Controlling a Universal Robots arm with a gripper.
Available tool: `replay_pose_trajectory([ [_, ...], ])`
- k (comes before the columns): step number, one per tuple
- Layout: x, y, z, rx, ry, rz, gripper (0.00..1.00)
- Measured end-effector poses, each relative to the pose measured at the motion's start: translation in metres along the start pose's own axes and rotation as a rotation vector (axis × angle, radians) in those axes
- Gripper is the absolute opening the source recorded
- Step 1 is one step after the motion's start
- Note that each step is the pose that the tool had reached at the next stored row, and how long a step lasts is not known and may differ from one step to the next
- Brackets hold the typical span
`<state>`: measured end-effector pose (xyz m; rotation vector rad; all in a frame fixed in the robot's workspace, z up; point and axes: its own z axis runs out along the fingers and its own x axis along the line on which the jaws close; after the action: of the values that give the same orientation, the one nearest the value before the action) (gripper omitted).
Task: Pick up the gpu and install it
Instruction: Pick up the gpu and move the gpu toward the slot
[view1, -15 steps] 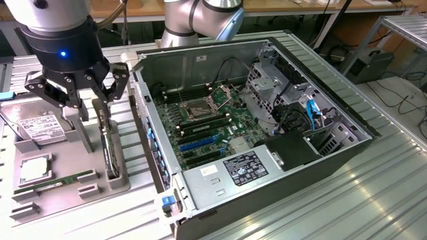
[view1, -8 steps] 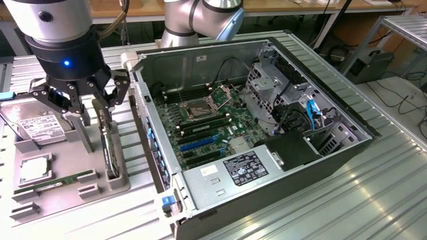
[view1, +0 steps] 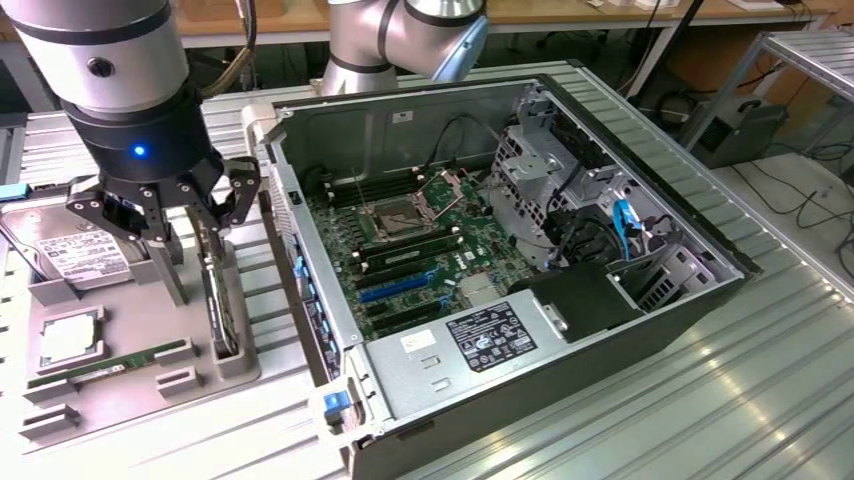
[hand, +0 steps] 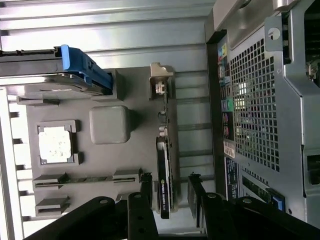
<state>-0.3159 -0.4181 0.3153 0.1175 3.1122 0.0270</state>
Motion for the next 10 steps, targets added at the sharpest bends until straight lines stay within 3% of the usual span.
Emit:
replay_pose_trajectory([
  [10,0.005,-0.0008,0.0231,0.0,-0.0002,0.0,0.42],
])
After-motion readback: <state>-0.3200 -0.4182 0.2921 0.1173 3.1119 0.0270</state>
